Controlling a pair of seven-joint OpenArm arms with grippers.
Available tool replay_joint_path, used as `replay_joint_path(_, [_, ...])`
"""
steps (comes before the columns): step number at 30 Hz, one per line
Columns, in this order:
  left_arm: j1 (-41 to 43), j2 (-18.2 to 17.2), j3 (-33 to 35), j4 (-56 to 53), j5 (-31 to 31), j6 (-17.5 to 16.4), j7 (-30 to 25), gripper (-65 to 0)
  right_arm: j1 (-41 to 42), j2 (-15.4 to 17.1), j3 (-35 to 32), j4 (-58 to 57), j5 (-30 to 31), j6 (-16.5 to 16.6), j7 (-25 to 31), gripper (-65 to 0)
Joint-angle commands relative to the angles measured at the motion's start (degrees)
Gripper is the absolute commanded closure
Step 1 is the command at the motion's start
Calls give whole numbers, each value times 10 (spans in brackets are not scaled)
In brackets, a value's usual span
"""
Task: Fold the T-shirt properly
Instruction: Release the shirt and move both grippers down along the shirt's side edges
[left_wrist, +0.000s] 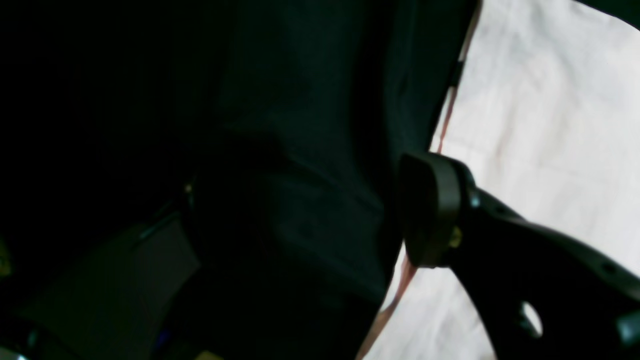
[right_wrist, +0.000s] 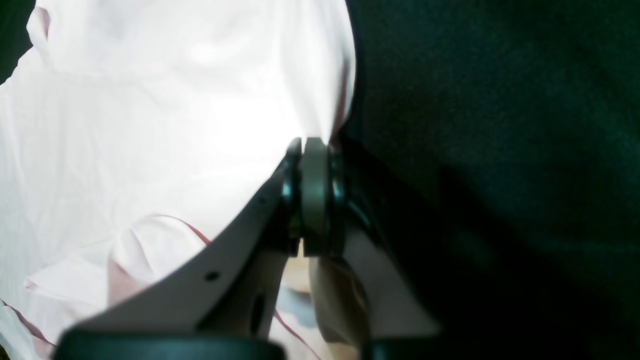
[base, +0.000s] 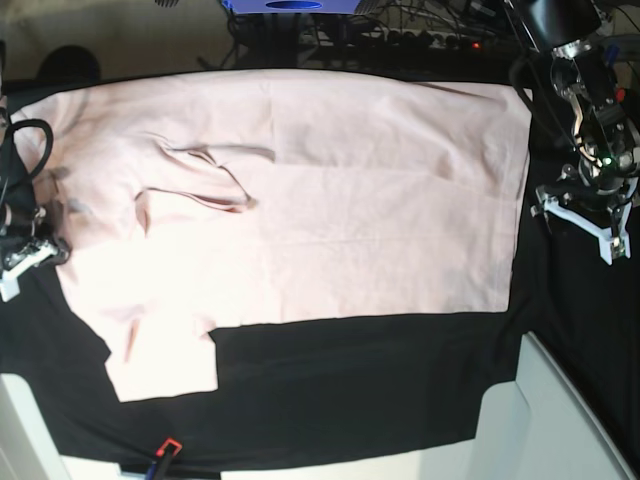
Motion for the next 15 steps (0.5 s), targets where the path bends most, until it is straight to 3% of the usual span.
replay_joint_path(1, [-17,-11,-2,-5,1,1,-10,-502,14,12,0,8,8,5,9,-1])
replay_joint_path(5, [-54,-9,-1,-52,1,1,-10,-640,14,12,0,8,8,5,9,-1])
replay_joint_path(10, [-104,-1,3,-96,0,1,-11,-650,14,5,0,8,8,8,9,-1])
replay_joint_path(15, [-133,1,71,-112,0,-23,-11,-650,14,-3,0,9,8,8,9,-1])
